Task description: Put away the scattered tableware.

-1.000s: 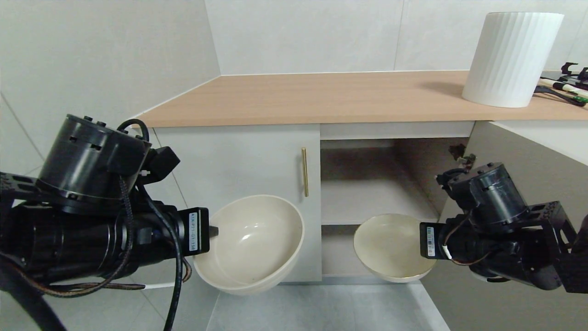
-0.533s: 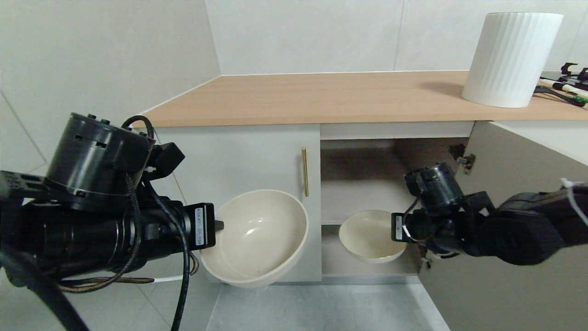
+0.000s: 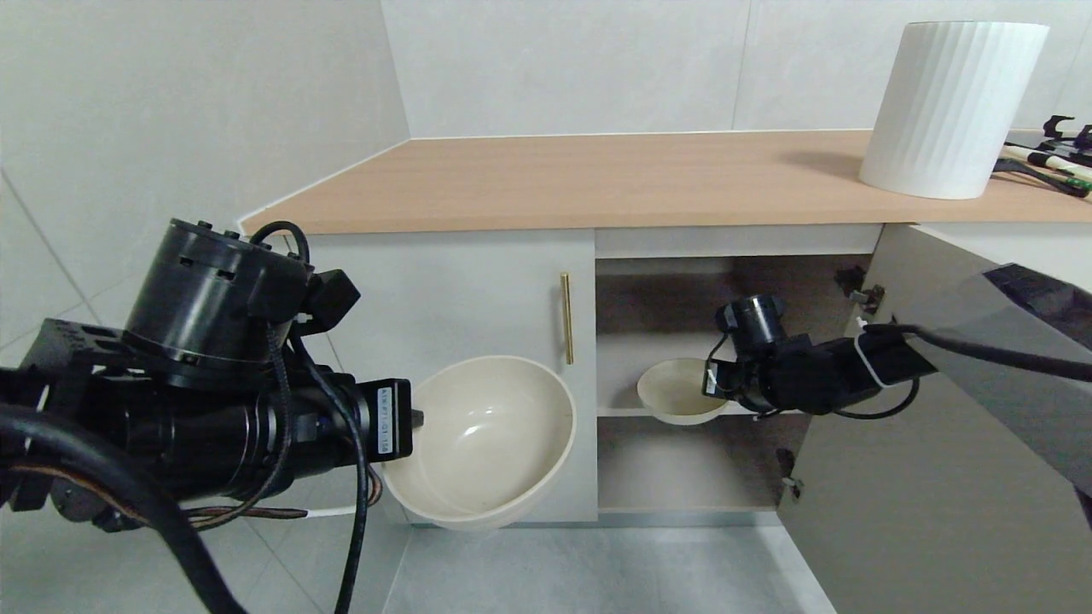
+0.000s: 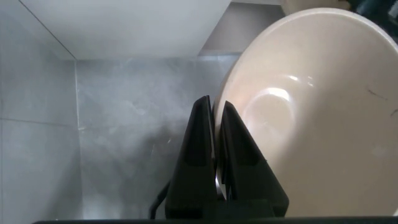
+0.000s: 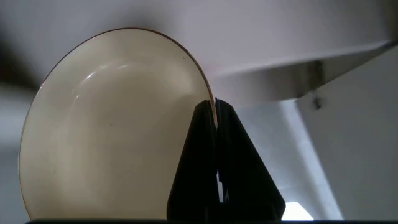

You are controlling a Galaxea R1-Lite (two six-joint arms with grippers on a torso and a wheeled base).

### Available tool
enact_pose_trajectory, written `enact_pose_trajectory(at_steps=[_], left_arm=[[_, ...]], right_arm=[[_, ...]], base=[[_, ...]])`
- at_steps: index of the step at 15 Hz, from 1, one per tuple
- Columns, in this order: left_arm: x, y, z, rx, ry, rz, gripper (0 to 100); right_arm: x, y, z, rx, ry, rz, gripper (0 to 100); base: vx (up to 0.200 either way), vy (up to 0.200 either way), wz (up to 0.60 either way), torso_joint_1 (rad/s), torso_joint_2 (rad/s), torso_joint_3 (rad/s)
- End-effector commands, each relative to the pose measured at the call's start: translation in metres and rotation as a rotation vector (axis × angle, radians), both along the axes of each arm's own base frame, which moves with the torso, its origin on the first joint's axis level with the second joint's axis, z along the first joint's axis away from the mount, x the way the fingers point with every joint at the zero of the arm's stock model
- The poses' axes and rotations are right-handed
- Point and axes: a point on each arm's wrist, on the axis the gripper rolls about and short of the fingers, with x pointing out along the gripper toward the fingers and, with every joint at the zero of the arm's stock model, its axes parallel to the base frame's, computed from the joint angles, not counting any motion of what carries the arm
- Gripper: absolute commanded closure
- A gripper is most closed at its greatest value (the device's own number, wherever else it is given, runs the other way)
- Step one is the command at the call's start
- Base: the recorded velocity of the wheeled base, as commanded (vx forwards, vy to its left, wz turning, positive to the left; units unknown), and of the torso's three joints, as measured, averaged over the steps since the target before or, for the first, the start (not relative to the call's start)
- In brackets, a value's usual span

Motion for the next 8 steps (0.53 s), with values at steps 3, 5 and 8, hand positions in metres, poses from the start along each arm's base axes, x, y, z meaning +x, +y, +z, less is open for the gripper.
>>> enact_pose_trajectory(at_steps=[3,5,8], left_arm=[[0.002,-0.001,-0.004,0.009,0.015,0.001,100],[0.002,-0.001,-0.005,0.009,0.015,0.001,100],[0.002,-0.001,-0.005,0.009,0.015,0.001,100]], right_arm=[[0.047,-0.023,-0.035,-0.003,-0.011,-0.078,100],[0.057,-0.025,-0.037,-0.002,-0.023,-0.089,100],[0.075,-0.031,-0.051,-0.021,-0.037,-0.128,100]], base=[[0.000,0.000,0.00,0.000,0.00,0.000],[0.000,0.000,0.00,0.000,0.00,0.000],[0.000,0.000,0.00,0.000,0.00,0.000]])
